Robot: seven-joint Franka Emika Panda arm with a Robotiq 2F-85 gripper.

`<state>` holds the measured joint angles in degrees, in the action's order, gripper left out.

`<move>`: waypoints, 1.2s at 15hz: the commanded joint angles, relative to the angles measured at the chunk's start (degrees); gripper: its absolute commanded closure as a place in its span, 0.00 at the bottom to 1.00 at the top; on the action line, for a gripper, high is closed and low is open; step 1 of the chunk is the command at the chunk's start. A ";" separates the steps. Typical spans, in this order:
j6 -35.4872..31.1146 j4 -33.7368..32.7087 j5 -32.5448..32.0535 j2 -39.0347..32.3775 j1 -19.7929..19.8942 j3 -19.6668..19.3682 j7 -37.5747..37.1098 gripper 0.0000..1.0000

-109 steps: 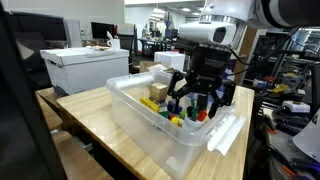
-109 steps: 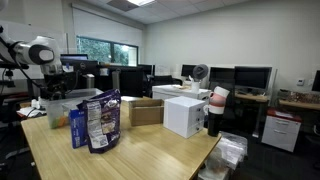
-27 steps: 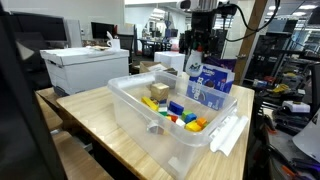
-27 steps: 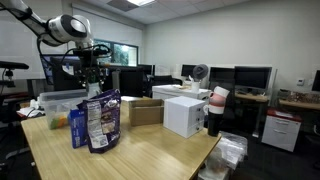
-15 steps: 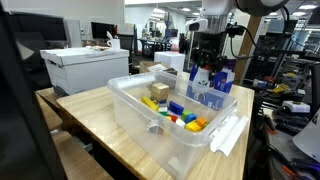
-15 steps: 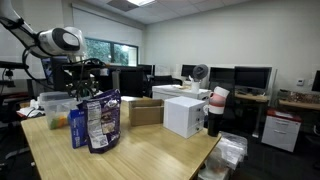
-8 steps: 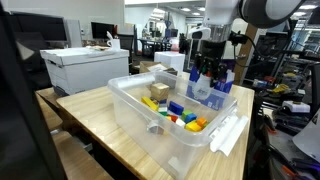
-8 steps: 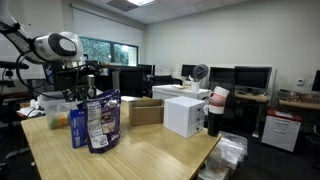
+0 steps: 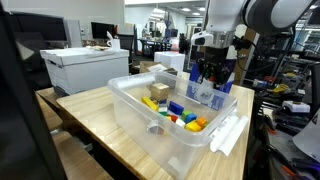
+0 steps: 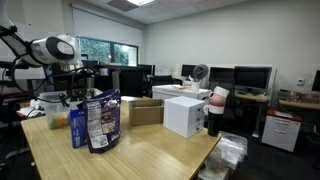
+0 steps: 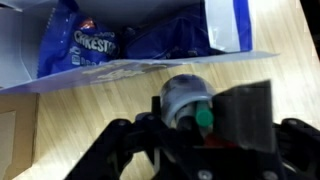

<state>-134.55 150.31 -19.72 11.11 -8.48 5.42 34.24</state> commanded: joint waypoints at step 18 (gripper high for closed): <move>-2.63 3.69 1.66 -1.13 -0.59 -0.09 -0.72 0.60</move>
<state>-135.26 152.86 -20.42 9.93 -8.49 5.73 32.75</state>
